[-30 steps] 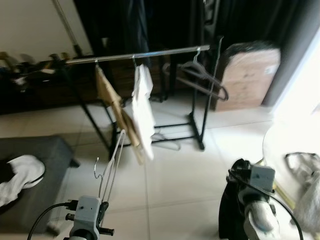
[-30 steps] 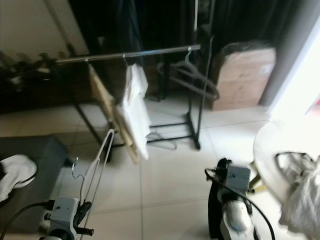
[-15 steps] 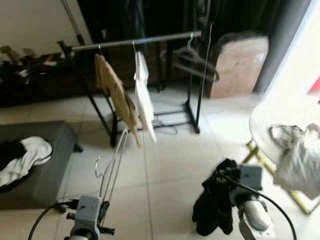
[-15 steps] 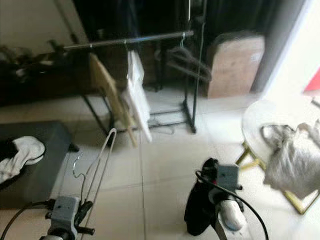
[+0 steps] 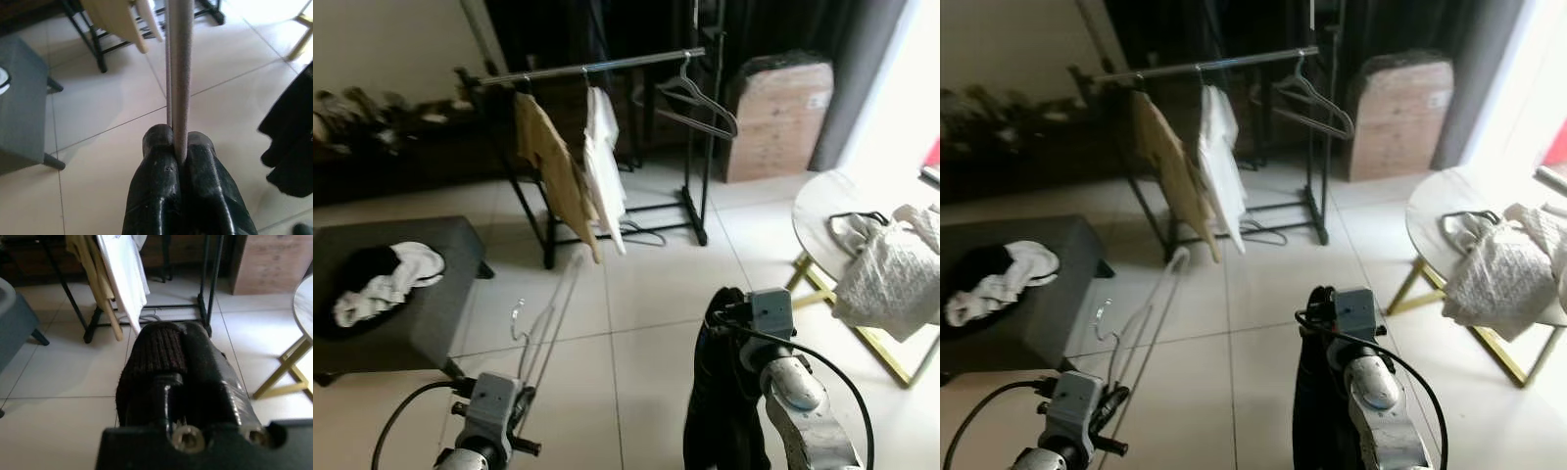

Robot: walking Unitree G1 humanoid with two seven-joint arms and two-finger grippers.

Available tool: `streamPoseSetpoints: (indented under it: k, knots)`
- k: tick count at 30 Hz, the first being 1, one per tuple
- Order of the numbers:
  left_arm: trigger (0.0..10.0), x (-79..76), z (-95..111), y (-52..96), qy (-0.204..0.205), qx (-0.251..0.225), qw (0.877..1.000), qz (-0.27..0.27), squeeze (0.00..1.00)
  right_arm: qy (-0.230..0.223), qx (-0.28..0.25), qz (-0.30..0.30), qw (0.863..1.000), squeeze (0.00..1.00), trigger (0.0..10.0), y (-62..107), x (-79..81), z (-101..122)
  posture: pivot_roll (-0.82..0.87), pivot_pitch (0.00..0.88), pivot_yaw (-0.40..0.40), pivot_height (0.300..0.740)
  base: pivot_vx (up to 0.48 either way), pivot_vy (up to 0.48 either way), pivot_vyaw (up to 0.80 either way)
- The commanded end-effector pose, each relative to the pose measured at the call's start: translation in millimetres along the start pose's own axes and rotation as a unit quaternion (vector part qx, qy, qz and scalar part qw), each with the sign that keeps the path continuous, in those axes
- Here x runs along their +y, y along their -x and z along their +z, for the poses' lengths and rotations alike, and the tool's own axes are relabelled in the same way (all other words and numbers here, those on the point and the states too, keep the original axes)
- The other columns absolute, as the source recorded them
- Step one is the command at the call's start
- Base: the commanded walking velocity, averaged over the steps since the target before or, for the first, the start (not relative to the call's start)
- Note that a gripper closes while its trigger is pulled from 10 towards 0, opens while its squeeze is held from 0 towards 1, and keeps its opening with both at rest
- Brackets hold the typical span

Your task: Hang hanger

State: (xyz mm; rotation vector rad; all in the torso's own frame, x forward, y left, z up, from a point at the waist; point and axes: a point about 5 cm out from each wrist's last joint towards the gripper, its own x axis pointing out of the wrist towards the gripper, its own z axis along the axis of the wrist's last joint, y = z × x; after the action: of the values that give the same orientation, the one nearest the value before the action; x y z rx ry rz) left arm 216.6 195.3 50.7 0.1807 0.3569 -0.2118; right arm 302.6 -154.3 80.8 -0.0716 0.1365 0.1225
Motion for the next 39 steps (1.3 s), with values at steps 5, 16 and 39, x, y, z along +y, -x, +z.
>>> streamPoseSetpoints:
  k: [5,16,39]
  knots:
    - [10.0,7.0,35,-7.6,-0.062,-0.036,0.995,-0.067,0.0,-0.02,-0.02,-0.034,0.999,0.0,10.0,-16.6,3.5,19,-0.09,0.131,0.058,0.74,0.0,0.0,0.0]
    - [10.0,-4.6,56,-5.5,-0.092,-0.038,0.975,-0.197,0.0,-0.03,-0.035,-0.119,0.992,0.0,10.0,-23.1,-13.1,27,-0.11,0.078,0.051,0.74,0.0,0.0,0.0]
    - [10.0,-22.0,55,2.7,-0.17,0.117,0.863,-0.461,0.0,-0.02,0.121,-0.244,0.962,0.0,10.0,-40.7,-36.5,1,-0.12,0.095,0.105,0.74,0.0,0.0,0.0]
